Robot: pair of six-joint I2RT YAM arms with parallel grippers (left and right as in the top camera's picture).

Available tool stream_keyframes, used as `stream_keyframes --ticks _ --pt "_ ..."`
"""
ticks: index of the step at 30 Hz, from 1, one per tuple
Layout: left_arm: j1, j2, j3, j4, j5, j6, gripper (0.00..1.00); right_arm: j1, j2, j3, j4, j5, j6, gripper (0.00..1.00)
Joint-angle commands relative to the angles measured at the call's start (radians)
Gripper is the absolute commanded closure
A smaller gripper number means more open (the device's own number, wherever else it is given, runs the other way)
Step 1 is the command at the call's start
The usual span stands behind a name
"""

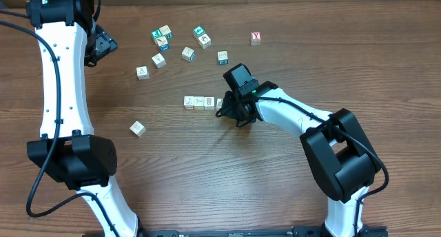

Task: Form a horizontal line

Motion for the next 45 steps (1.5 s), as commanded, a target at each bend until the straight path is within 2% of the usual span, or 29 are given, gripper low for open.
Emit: stream_keyframes --ticks 1,12,38,45 --pt "-0.006 -0.008 0.013 -0.002 0.000 0.022 0.00 0.007 0.042 -0.033 0.002 -0.013 0.003 0.96" --pt "-0.006 -0.008 0.013 -0.002 0.000 0.022 0.00 0.043 0.042 -0.033 -0.057 -0.055 0.003 0.96" --pt "-0.006 -0.008 0.013 -0.002 0.000 0.022 0.00 0.045 0.042 -0.033 0.003 0.058 -0.004 0.96" --pt "-0.006 -0.008 0.013 -0.001 0.000 0.022 0.00 0.042 0.042 -0.033 -0.055 0.058 -0.003 0.96"
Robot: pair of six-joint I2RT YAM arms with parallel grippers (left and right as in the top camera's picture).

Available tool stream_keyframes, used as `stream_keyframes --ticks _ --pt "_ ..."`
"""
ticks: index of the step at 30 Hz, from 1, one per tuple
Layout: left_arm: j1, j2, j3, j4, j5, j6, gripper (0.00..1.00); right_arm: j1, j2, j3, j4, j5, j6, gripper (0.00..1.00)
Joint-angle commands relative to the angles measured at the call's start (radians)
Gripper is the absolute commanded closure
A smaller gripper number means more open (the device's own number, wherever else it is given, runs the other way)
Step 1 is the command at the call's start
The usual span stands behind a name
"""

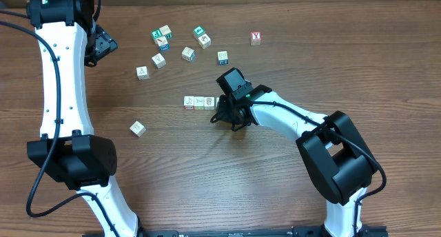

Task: Form a horizontal line
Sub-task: 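Nudge the elephant block left into line with the right gripper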

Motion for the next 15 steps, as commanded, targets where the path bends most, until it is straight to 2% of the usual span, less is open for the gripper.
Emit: stream_keyframes --ticks 1,8,15 --pt "-0.006 -0.008 0.013 -0.002 0.000 0.022 0.00 -0.002 0.042 -0.030 -0.046 0.040 -0.001 0.96" --pt "-0.006 -0.008 0.013 -0.002 0.000 0.022 0.00 -0.063 0.042 -0.029 -0.066 0.016 0.022 0.96" --pt "-0.006 -0.008 0.013 -0.002 0.000 0.022 0.00 -0.059 0.042 -0.029 -0.063 -0.034 0.022 0.96"
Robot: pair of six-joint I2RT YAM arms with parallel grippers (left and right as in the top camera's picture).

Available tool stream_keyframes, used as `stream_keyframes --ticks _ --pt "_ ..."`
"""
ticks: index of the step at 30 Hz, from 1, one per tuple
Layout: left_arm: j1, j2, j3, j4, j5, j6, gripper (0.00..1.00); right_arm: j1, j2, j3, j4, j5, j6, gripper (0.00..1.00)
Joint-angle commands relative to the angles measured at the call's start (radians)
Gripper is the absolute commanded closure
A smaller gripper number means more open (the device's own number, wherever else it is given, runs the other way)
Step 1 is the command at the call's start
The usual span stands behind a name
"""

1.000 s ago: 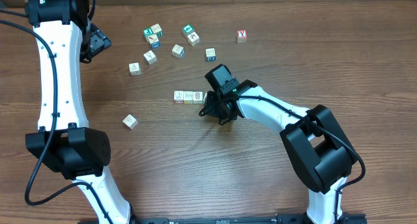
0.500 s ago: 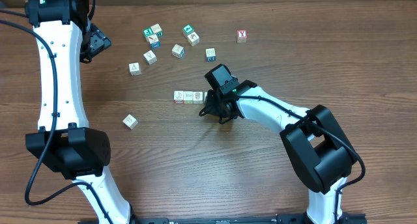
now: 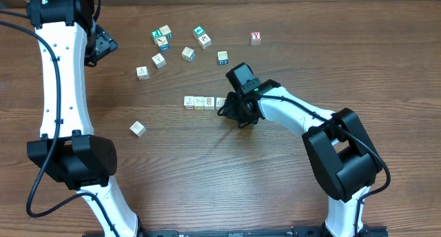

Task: Form a horizontal line

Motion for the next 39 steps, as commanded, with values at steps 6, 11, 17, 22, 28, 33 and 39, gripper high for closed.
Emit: stream_keyframes --ticks 6,11,17,22,28,33,39 --pt "-0.006 -0.008 0.013 -0.002 0.000 0.022 0.00 0.018 0.044 -0.035 -0.008 0.022 0.007 0.96" --pt "-0.006 -0.008 0.013 -0.002 0.000 0.022 0.01 0.018 0.044 -0.035 0.000 0.023 0.007 0.96" --pt "-0.006 -0.008 0.013 -0.001 0.000 0.022 0.00 0.018 0.044 -0.035 0.003 0.022 0.006 0.96" --pt "-0.006 -0.008 0.013 -0.002 0.000 0.022 0.00 0.018 0.044 -0.036 -0.009 0.010 0.006 0.96" --pt "-0.007 -0.008 0.013 -0.002 0.000 0.022 0.01 0.018 0.044 -0.036 -0.010 -0.001 0.006 0.96" --pt "-0.006 -0.008 0.013 -0.002 0.000 0.022 0.00 0.018 0.044 -0.036 -0.007 0.000 0.006 0.96" --pt "-0.007 -0.008 0.013 -0.002 0.000 0.022 0.00 0.018 0.044 -0.036 -0.008 -0.001 0.006 0.96"
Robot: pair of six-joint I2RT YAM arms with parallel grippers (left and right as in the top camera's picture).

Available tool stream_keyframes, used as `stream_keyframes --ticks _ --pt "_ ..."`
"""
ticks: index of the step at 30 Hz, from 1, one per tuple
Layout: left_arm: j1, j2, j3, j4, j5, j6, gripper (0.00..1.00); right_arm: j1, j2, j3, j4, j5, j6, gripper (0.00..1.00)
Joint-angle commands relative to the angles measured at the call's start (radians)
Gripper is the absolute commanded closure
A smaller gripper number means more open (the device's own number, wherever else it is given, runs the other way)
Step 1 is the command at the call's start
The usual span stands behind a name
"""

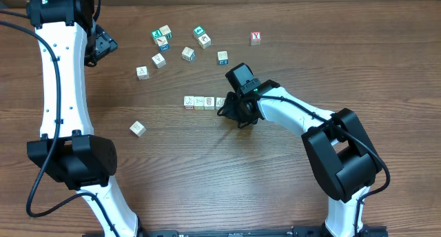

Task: Form a horizontal line

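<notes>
A short row of small wooden picture blocks (199,102) lies left to right at the table's middle. Its fourth block (220,102) peeks out at the right end. My right gripper (231,117) hangs just right of and below that end block, touching nothing I can make out. Its jaws look spread, though the wrist hides much of them. My left gripper (103,45) is far off at the top left, and its jaws are too dark to read.
Several loose blocks lie behind the row: a pair (162,35), another pair (201,36), single ones (187,54), (159,60), (142,72), (222,57), and a red-lettered block (255,38). One block (138,128) sits front left. The left arm (58,92) runs down the left side.
At first my right gripper stood at the right end of the row, with the fourth block just showing. Then it was further left, covering that block. After that it was back to the right with the block showing against the row, and it has stayed there.
</notes>
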Motion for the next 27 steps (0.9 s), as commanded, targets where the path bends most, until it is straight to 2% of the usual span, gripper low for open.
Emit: stream_keyframes --ticks 1,27 --pt "-0.008 -0.008 0.013 -0.002 0.000 0.022 0.00 0.011 0.044 -0.035 -0.016 0.004 0.006 0.96" --pt "-0.007 -0.008 0.013 -0.002 0.000 0.022 0.00 0.011 0.044 -0.035 0.007 0.016 0.002 0.96"
